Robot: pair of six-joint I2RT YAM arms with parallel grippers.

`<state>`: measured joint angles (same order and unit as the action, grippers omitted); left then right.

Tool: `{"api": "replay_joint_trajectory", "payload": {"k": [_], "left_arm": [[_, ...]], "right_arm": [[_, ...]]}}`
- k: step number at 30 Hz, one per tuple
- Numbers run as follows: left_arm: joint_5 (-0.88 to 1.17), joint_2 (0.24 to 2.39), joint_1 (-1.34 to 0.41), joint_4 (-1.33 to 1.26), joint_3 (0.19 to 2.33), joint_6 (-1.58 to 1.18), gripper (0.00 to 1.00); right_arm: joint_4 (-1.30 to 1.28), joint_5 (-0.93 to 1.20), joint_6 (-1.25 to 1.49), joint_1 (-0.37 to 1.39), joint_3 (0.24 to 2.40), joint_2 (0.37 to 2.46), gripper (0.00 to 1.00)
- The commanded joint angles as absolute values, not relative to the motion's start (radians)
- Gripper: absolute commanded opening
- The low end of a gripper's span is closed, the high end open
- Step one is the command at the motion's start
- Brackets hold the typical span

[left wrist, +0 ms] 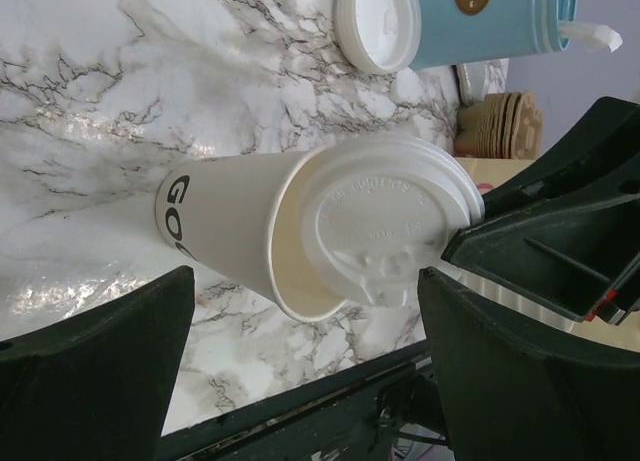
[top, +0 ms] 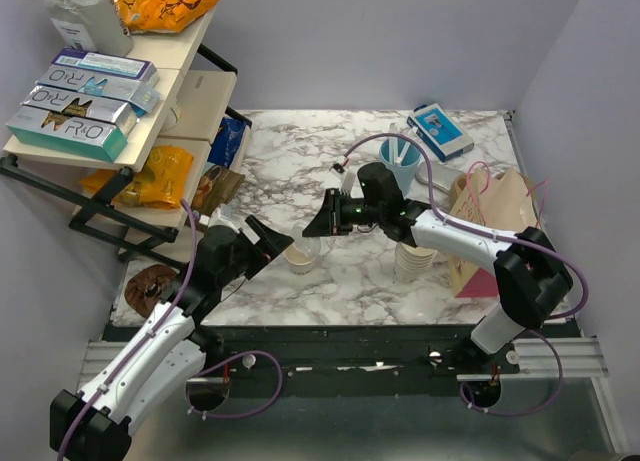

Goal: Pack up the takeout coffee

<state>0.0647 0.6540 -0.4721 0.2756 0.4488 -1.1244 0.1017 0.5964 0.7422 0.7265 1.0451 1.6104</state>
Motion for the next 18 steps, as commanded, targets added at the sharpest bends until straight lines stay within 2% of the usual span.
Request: {"api": "replay_joint_trajectory", "payload": {"k": [1,2,7,18], "left_arm": [[0.103,0.686,-0.465,0.232,0.446,-1.091,0.99],[0.109,0.69,-0.466,0.227,0.448,-1.088,0.99],[0.109,0.718,-0.466,0.225,0.456,-1.081,0.99],[0.107,0.747,-0.466,0.221,0.459,-1.072,0.99]], "right_arm": [[0.094,0.604,0.752,0.726,1.04,1.609,0.3],[0.092,0.6,0.752,0.724,1.04,1.608,0.34],[0.06,0.568,0.73,0.724,1.055,1.611,0.39],[-0.07,0.459,0.649,0.724,1.086,1.586,0.4]]}}
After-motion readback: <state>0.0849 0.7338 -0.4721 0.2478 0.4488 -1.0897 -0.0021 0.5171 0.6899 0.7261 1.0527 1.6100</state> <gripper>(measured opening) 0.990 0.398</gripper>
